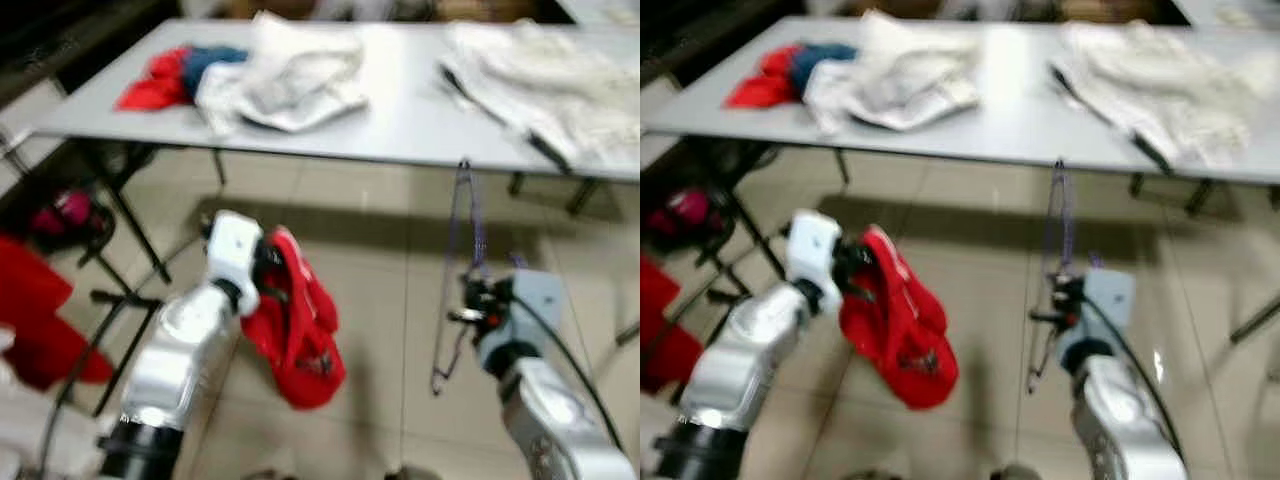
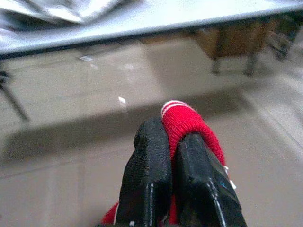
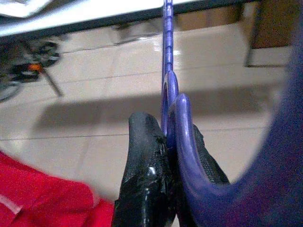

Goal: Hang hanger

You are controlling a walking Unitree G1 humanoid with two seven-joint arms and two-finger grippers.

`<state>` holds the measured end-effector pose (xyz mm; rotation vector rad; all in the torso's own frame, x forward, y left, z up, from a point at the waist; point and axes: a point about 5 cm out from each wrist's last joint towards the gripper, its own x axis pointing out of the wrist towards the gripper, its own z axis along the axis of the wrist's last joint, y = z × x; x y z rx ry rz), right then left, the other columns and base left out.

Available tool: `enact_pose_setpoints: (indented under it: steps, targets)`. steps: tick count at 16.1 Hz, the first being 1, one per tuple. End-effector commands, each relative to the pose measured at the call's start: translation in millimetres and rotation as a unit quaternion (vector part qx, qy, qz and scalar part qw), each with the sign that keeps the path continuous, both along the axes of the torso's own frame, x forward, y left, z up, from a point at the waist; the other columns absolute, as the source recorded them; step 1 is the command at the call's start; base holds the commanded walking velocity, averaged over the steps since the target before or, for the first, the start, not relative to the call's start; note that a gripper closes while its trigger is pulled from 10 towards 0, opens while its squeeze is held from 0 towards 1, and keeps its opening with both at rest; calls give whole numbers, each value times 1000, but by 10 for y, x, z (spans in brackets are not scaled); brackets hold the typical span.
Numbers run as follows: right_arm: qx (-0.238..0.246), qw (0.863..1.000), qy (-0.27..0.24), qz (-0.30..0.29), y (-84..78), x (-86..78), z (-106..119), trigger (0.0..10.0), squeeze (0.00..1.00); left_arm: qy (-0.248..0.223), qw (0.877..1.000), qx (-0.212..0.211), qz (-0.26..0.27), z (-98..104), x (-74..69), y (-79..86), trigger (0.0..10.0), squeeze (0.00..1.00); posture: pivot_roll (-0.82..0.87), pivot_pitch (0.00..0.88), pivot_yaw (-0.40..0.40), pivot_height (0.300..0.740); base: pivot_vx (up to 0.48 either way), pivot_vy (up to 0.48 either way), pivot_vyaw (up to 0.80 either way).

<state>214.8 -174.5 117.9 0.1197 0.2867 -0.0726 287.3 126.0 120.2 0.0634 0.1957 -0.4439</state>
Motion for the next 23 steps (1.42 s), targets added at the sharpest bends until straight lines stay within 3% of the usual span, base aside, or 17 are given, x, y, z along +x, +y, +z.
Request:
enact_pose_setpoints:
  steps: [1,4,6,8,9,11,12,13,16,18,20,23]
  targets:
    - [1,1000,-1,13,68,23,1,10000,0,-30,999,8,9,134,61,76,10000,0,-5,69,81,740,0,360,-800]
    - [4,999,-5,32,102,30,41,10000,0,-35,999,-3,24,201,114,125,10000,0,-10,84,90,740,0,361,-800]
    - [-2,1000,5,18,22,-7,-17,10000,0,-21,1000,0,17,105,26,92,10000,0,-24,66,105,740,0,349,-800]
    - [19,1000,-8,1,6,-6,33,10000,0,-8,998,-41,41,97,-41,95,10000,0,-29,61,105,740,0,0,-634]
    - [20,1000,-15,-4,3,4,40,10000,0,-8,998,-42,40,98,-47,92,10000,0,-27,62,93,740,0,0,-431]
    - [13,999,-24,18,73,90,92,10000,0,-25,998,-35,40,163,2,86,10000,0,-13,72,76,740,0,0,0]
    - [-32,999,-30,32,68,134,89,10000,0,-32,998,-40,44,178,12,70,10000,0,-14,62,71,740,0,0,0]
    - [-47,998,-29,35,52,139,82,10000,0,-33,998,-44,43,178,-1,58,10000,0,-19,52,73,740,0,0,0]
    - [6,997,-55,59,114,169,162,10000,0,-37,996,-58,48,241,70,72,10000,0,-25,34,72,740,315,0,0]
    - [7,995,-55,86,185,186,177,10000,0,-52,996,-45,53,343,148,157,10000,0,-25,41,66,740,379,0,0]
    - [-5,995,-47,84,128,169,109,10000,0,-55,997,-28,50,334,157,157,10000,0,-29,23,72,740,382,0,0]
    - [6,994,-63,84,103,180,197,10000,0,-59,997,-39,38,390,198,102,10000,0,-35,17,69,740,397,0,0]
